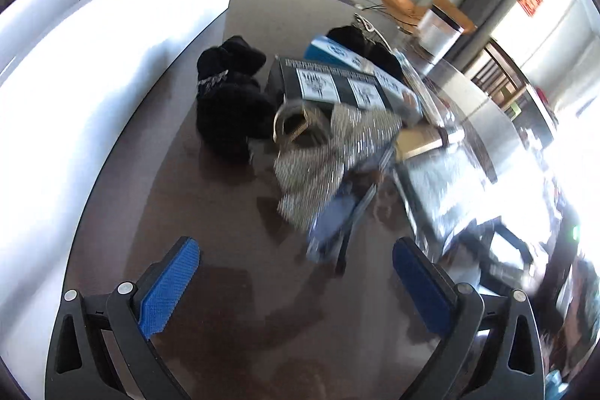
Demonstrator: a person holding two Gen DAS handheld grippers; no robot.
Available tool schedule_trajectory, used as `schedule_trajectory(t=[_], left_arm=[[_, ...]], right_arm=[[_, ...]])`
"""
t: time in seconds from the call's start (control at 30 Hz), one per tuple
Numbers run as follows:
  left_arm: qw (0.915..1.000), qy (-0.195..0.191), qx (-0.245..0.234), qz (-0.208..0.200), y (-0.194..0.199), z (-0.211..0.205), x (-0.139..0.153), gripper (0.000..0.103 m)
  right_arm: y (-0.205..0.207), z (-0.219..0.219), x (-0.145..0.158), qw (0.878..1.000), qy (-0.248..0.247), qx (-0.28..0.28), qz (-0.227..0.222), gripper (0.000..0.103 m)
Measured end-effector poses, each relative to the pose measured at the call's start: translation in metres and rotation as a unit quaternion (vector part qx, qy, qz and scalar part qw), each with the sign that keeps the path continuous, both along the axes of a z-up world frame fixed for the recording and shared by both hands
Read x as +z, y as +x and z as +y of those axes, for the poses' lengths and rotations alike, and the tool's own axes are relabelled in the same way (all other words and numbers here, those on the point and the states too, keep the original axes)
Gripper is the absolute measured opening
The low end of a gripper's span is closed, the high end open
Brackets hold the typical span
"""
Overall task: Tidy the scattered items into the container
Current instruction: 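Lower the left tool onto the rhinestone bow clip and close it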
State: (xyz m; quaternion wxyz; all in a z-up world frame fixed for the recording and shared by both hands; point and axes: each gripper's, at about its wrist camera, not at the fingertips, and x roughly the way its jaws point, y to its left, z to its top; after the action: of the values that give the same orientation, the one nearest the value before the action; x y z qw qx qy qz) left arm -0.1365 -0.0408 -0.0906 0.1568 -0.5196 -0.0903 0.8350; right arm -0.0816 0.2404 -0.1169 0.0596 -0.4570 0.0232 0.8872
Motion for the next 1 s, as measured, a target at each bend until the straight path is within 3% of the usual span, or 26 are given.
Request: schedule_trajectory(t=[0.13, 0.2, 0.27, 0.3, 0.37, 0.43, 0.5, 0.57, 0.7, 0.87, 0.93, 0.97, 1.0], left_arm=[[0.9987, -0.02, 0.03, 0.035, -0.036, 0.025, 0.008, 0.103], [0.9991, -0.009, 0.029, 0.029, -0.048, 0.031, 0.004, 0.103], [0.9999, -0.007, -0.013, 0.004, -0.051, 0.048, -0.009, 0.103], [0.9992, -0.024, -0.029, 0.011, -0.048, 0.056, -0.011, 0.103], [0.9934, -0.057, -0.097, 0.025, -0.03, 0.076, -0.014, 0.103], [0.9844, -0.041, -0.169, 0.028, -0.006, 0.086, -0.011, 0.103], [0.9777, -0.051, -0.201, 0.034, 0.008, 0.088, -0.006, 0.103], [0.9779, -0.065, -0.193, 0.049, 0.01, 0.08, 0.003, 0.103], [0.9872, -0.031, -0.148, 0.051, -0.015, 0.057, 0.019, 0.103], [0.986, -0.053, -0.151, 0.046, -0.043, 0.067, 0.019, 0.103], [0.9902, -0.039, -0.129, 0.038, -0.053, 0.063, 0.014, 0.103], [0.9922, -0.025, -0.118, 0.032, -0.058, 0.06, 0.011, 0.1], [0.9936, -0.012, -0.109, 0.028, -0.061, 0.058, 0.007, 0.091]], right_arm=[[0.0, 0.0, 0.0, 1.0, 0.0, 0.0, 0.0, 0.103], [0.0, 0.0, 0.0, 1.0, 0.0, 0.0, 0.0, 0.103], [0.0, 0.0, 0.0, 1.0, 0.0, 0.0, 0.0, 0.103], [0.0, 0.0, 0.0, 1.0, 0.0, 0.0, 0.0, 0.103], [0.0, 0.0, 0.0, 1.0, 0.0, 0.0, 0.0, 0.103], [0.0, 0.0, 0.0, 1.0, 0.0, 0.0, 0.0, 0.103], [0.0, 0.0, 0.0, 1.0, 0.0, 0.0, 0.0, 0.103], [0.0, 0.0, 0.0, 1.0, 0.0, 0.0, 0.0, 0.103], [0.0, 0.0, 0.0, 1.0, 0.0, 0.0, 0.0, 0.103], [-0.001, 0.0, 0.0, 1.0, 0.0, 0.0, 0.0, 0.103], [0.0, 0.0, 0.0, 1.0, 0.0, 0.0, 0.0, 0.103], [-0.001, 0.0, 0.0, 1.0, 0.0, 0.0, 0.0, 0.103], [-0.001, 0.0, 0.0, 1.0, 0.0, 0.0, 0.0, 0.103]])
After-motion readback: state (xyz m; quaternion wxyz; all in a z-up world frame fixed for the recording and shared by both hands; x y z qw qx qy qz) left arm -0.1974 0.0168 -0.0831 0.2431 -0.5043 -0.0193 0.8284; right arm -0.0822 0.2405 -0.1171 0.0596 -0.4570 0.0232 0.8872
